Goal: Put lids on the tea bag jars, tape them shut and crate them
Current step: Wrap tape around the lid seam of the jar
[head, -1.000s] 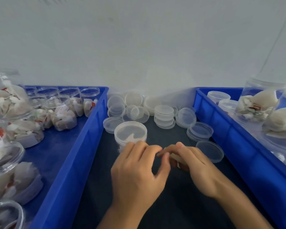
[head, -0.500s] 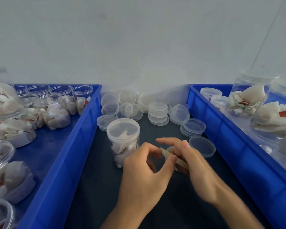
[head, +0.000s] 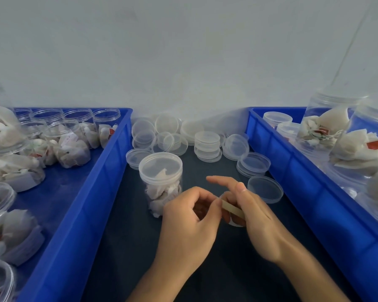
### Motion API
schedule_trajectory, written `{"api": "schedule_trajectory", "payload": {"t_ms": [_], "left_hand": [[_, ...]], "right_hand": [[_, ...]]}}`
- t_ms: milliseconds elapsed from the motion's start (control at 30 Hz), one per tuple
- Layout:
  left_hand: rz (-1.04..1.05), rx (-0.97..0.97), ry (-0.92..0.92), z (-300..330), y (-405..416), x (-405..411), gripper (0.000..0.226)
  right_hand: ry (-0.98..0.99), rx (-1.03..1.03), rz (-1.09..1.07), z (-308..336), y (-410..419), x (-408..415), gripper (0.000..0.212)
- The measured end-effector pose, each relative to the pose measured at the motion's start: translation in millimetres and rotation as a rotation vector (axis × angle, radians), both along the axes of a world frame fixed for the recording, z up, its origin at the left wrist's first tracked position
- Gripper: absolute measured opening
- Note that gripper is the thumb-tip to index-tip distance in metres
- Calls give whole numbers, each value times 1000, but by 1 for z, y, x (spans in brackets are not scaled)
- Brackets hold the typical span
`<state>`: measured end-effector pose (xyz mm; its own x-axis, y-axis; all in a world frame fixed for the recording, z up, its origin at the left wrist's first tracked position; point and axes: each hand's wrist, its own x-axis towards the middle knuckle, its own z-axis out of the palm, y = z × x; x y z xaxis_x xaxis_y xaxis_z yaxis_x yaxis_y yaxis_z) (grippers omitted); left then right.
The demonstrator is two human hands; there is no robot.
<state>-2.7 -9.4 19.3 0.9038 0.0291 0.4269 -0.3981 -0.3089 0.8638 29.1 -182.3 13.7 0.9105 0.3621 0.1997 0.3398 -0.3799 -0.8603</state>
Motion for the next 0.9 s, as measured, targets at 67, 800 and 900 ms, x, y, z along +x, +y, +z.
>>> {"api": "schedule_trajectory", "payload": {"t_ms": [67,800,900], "left_hand": [[4,21,-17,-1,0,1,19],[-4,-135,129,-16,-1,9,11],[99,98,-111,-14,1,7,21]], "right_hand": [[-12,-7,-3,-1,-1,0,61],[-116,-96,-26,-4,0,-6,38],[-133,-194,-83,-8,0,-2,38]]}}
